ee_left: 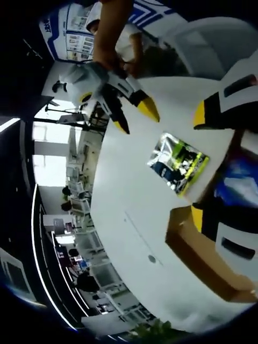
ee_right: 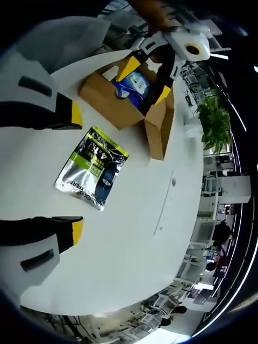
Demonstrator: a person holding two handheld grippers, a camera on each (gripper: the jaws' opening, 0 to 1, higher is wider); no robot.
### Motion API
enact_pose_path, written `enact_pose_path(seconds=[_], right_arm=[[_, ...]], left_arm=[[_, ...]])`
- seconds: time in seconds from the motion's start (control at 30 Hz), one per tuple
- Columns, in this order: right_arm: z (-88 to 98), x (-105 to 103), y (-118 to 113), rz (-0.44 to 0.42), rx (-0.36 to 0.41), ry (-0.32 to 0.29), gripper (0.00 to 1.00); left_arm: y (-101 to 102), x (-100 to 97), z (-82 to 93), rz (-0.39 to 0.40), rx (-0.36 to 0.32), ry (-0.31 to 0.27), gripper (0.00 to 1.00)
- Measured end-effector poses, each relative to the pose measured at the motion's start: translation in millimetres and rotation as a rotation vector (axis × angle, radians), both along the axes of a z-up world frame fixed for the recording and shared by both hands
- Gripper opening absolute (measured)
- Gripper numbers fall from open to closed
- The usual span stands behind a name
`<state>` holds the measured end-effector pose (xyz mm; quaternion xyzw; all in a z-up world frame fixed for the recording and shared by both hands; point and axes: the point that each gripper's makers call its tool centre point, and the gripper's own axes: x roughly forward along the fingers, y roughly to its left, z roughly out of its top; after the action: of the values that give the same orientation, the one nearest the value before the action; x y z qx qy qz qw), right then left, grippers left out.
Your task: Operate the shoe box by opening the lid, removing the specified soft item, and placing it in the target area until the item is outside and the box remains undamaged.
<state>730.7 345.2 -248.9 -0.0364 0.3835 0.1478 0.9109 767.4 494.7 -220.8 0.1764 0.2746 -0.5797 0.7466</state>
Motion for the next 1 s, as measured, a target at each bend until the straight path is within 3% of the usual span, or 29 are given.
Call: enact_pose_path(seconds=[0.27, 0.73, 1.0], right_arm=[[25.5, -5.3, 21.0, 0.056, 0.000, -0.070, 0.72], [46.4, -9.6, 54.5, 0.107, 0.025, -0.153, 0.78], [51.7, -10.0, 82.5, 0.152, 0.055, -0.171, 0.79]], left_arm=[[31.0, -1.0, 10.8, 0.007, -0.018, -0.051, 0.65], [92.4, 2.0, 21.2, 0.106, -0.068, -0.065, 0.78], [125.5, 3.6, 26.9, 0.169, -0.100, -0.076, 0.85]])
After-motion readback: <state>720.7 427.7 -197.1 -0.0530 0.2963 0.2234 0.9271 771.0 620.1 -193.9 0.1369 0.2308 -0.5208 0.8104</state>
